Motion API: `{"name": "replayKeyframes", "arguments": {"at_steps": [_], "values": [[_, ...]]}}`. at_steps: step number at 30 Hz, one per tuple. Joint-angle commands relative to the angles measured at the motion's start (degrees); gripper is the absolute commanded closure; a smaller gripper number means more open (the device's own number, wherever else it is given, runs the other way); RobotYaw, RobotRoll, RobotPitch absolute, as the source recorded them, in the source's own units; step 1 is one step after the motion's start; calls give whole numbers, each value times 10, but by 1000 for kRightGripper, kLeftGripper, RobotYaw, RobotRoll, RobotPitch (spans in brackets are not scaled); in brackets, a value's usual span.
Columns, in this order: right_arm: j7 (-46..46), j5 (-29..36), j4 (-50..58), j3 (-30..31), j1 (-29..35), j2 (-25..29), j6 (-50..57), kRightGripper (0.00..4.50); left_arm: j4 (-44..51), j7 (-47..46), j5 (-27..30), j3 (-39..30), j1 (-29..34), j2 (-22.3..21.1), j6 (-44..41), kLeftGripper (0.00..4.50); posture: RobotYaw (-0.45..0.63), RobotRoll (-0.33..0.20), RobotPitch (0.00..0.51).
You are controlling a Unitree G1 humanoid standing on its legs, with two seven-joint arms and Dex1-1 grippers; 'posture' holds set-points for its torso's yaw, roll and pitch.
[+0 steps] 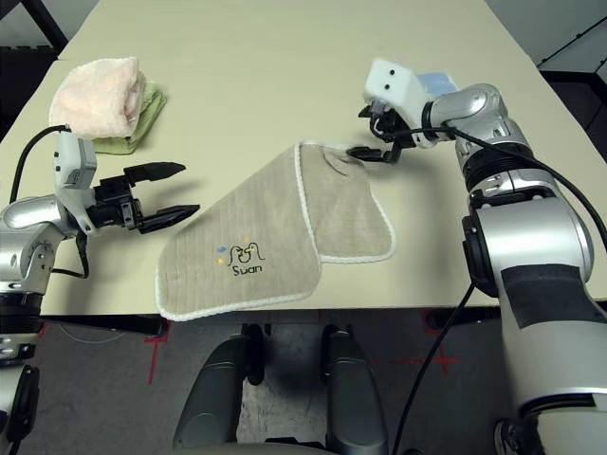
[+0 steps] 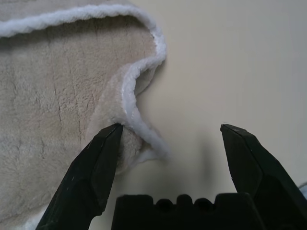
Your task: Fold the towel and set it aside.
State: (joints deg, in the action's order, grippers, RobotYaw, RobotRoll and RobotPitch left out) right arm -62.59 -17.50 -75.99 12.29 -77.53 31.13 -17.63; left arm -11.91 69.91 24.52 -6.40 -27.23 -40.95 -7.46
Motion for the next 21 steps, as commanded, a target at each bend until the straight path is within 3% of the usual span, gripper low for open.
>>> {"name": "replayKeyframes", "arguments": {"at_steps": [1,6,10,15,21], "values": [[3,-19,-9,9,-8,-1,-9,1002,11,1,0,1,10,-2,-3,0,31,0,240],[-4,-9,-10,-8,-17,-3,-7,2881,10,-1,0,0,10,-2,-3,0,31,0,240],[-25,45,-9,-63,-24,-2,21,4407,10,-3,-1,-1,13,0,-1,0,39,0,233],[-49,81,0,-106,-11,15,20,4460,12,-18,1,-1,14,5,-10,0,39,0,233],[85,89,23,-130,9,8,-124,4460,22,-69,8,-2,-2,24,-59,0,-4,0,220]]}}
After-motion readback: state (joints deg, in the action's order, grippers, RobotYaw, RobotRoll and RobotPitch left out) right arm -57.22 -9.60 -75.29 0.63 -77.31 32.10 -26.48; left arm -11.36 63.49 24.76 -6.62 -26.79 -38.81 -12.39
